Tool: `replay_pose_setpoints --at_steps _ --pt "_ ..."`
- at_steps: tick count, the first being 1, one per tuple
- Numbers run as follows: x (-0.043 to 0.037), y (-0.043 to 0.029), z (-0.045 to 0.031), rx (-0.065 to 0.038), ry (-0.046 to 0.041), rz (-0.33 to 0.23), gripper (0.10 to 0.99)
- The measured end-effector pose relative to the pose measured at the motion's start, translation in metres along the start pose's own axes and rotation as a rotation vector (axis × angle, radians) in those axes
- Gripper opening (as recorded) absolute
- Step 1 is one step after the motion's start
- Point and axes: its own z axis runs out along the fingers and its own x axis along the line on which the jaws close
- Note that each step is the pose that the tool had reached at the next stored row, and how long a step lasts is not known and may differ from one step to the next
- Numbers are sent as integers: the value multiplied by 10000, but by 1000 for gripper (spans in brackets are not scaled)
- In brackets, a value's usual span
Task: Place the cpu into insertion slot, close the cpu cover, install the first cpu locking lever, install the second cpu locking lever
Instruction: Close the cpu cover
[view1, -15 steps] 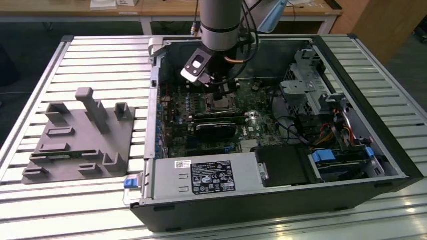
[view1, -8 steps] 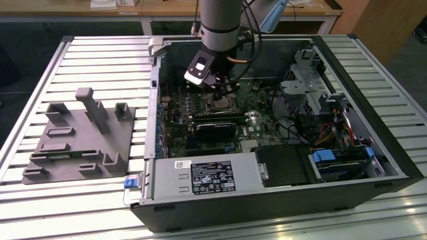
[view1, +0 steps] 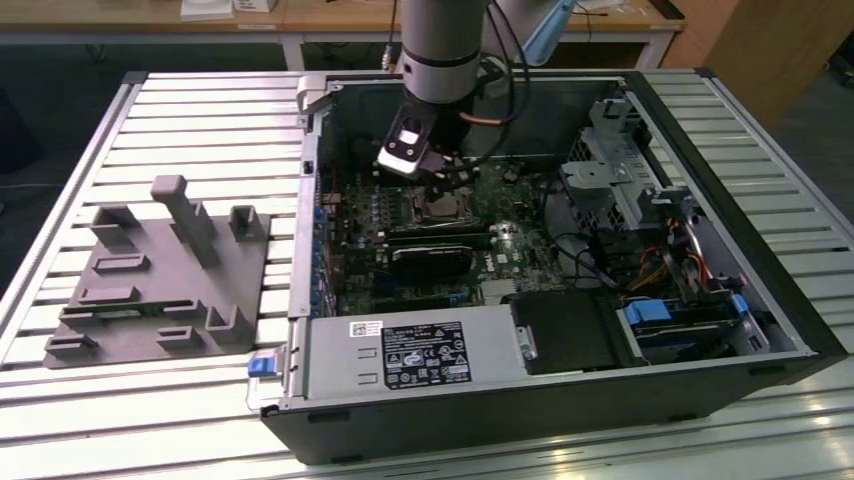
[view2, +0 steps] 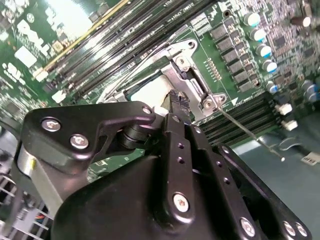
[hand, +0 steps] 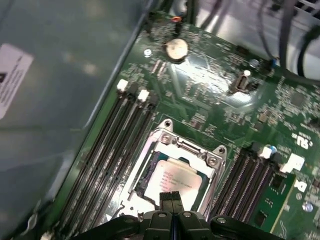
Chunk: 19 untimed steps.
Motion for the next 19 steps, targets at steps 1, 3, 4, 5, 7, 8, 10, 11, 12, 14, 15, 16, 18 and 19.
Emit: replay_pose_setpoints --at_steps 1,3,4,5,7,8,10,11,12,14,15,16,18,19 --pt "0 0 0 5 9 -170 106" --pt "0 0 2 14 30 -545 106" --pt "0 0 2 18 41 -724 106" --pt "0 0 3 22 51 -903 106" --pt "0 0 4 32 73 -1267 106" --pt "0 0 5 36 83 -1448 106" --pt "0 -1 6 45 104 -1817 106" --pt "0 -1 7 50 114 -1996 106" --pt "0 -1 7 55 125 -2181 106" --pt "0 -1 9 63 146 -2540 106" --pt "0 -1 11 68 155 -2721 106" --pt "0 -1 12 72 166 -2899 106" --pt "0 -1 14 80 187 -3258 106" --pt "0 -1 15 85 199 -3454 106"
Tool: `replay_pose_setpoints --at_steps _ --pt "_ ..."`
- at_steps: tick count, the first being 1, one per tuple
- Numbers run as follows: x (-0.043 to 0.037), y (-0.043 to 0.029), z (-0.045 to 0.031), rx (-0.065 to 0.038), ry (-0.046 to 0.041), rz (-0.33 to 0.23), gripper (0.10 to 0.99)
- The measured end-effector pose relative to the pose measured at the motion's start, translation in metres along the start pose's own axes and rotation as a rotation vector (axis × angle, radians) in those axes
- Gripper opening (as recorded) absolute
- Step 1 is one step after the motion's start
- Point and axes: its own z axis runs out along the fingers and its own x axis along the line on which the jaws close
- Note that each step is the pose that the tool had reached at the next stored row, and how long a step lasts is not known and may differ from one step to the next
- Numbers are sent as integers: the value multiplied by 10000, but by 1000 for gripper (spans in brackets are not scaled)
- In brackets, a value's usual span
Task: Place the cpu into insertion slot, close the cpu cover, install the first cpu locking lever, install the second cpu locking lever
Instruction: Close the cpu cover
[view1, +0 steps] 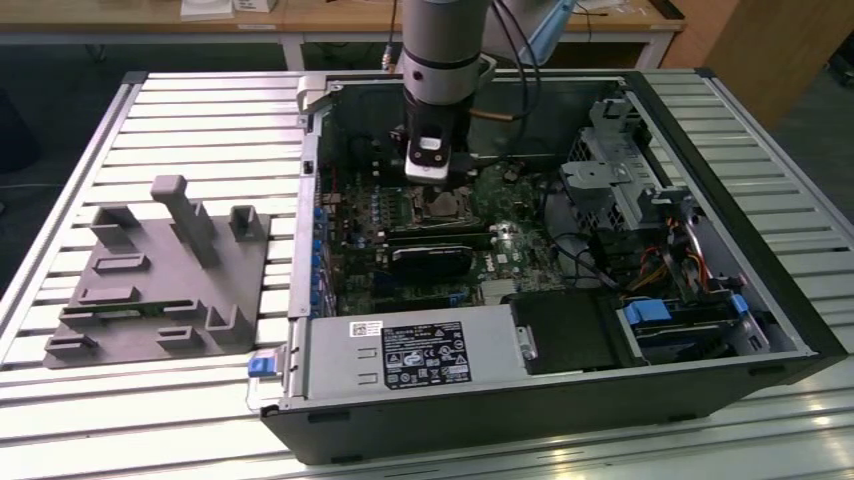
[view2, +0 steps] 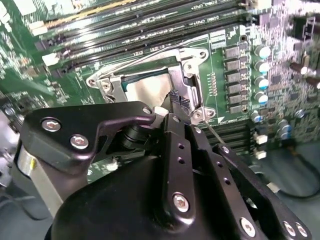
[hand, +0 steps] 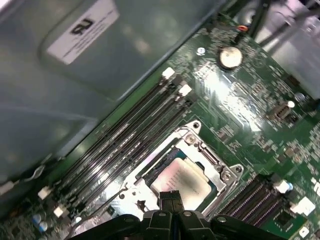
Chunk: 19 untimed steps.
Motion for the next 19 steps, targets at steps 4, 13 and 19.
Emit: replay_pose_setpoints --at_steps 4,13,19 --pt "0 0 6 18 41 -718 106" --pt "0 -1 16 58 136 -2355 106" --pt "0 -1 23 83 199 -3444 106"
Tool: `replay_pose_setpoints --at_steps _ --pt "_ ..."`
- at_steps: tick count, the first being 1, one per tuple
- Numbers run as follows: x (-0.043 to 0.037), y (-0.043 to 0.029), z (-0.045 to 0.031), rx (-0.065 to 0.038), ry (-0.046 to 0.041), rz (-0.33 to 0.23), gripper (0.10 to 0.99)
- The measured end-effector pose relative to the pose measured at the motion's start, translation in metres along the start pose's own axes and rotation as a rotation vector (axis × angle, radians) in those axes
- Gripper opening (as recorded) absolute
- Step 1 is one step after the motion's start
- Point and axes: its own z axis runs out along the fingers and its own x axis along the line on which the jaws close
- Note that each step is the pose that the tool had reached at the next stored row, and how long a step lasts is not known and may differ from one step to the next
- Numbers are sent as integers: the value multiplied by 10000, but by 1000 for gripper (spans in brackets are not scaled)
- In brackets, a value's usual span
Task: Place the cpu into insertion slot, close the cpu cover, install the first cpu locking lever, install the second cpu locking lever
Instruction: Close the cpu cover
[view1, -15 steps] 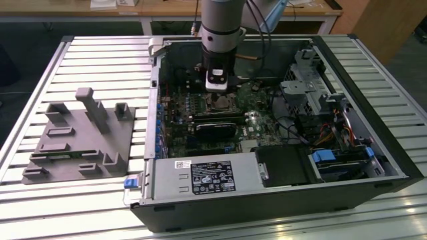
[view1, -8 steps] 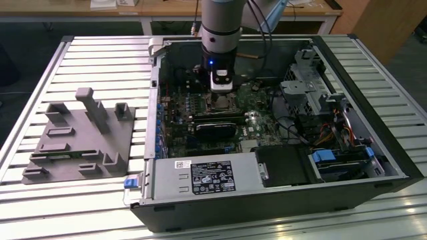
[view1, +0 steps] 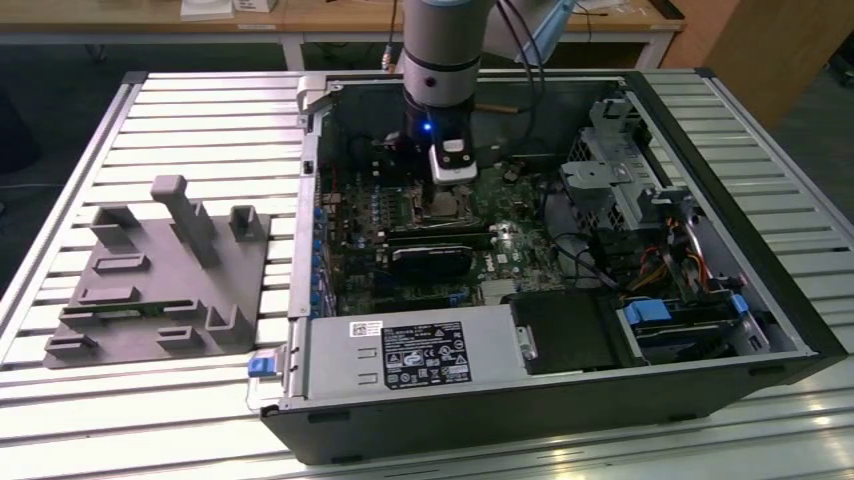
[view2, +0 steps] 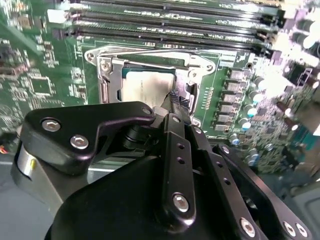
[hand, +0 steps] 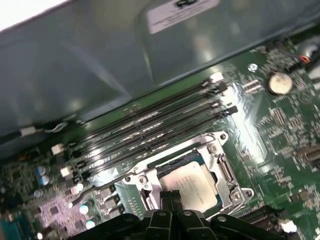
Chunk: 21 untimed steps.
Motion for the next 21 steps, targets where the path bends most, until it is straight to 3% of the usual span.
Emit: replay_pose_setpoints --at_steps 7,12,19,21 --pt "0 -1 11 32 73 -1259 106" --pt "-1 -2 29 34 74 -1797 106" --pt "4 -4 31 35 76 -1885 106" --pt "6 -5 34 8 -4 -1889 106"
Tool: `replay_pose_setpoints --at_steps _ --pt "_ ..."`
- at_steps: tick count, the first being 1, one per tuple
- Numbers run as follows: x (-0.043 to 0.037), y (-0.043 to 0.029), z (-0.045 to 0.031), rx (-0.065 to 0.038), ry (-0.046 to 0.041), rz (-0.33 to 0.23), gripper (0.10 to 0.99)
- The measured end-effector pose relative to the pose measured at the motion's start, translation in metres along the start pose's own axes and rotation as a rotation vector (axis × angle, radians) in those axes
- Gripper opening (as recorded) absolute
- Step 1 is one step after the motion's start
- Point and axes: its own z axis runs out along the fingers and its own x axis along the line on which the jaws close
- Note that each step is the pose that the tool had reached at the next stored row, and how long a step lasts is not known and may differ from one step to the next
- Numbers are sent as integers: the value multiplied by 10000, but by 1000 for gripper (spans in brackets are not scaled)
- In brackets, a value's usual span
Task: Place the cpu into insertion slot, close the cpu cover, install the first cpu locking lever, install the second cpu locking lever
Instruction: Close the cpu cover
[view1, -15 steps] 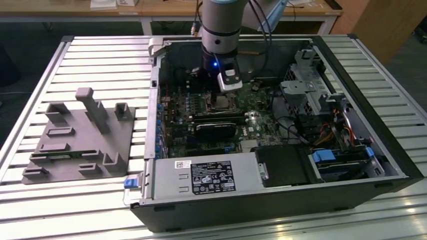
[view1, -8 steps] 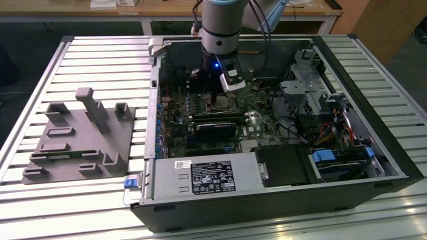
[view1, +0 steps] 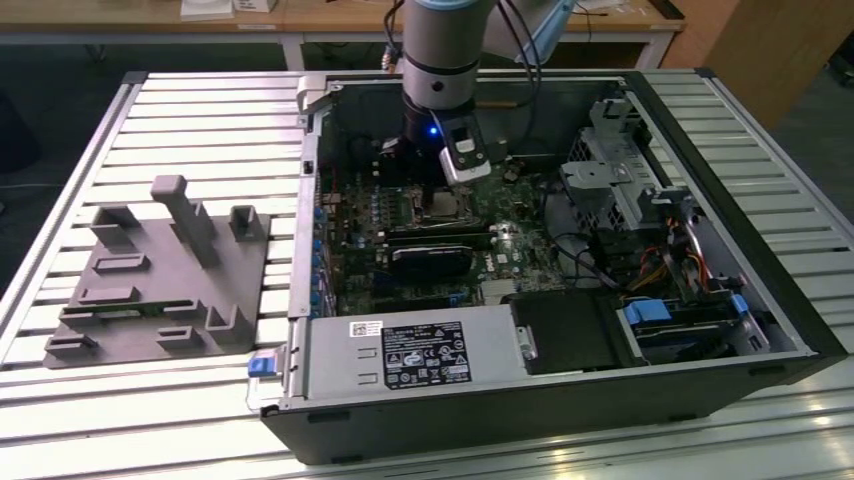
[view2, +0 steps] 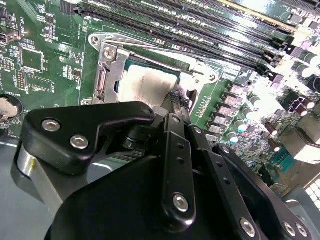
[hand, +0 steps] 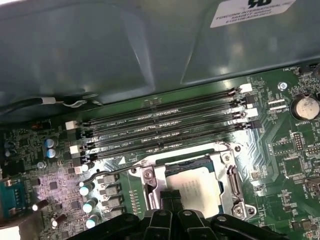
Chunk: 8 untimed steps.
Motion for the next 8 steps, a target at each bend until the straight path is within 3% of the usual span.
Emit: replay_pose_setpoints --at_steps 3,8 --pt "14 -4 7 -40 -149 -11 106" --pt "62 -16 22 -60 -207 -28 106"
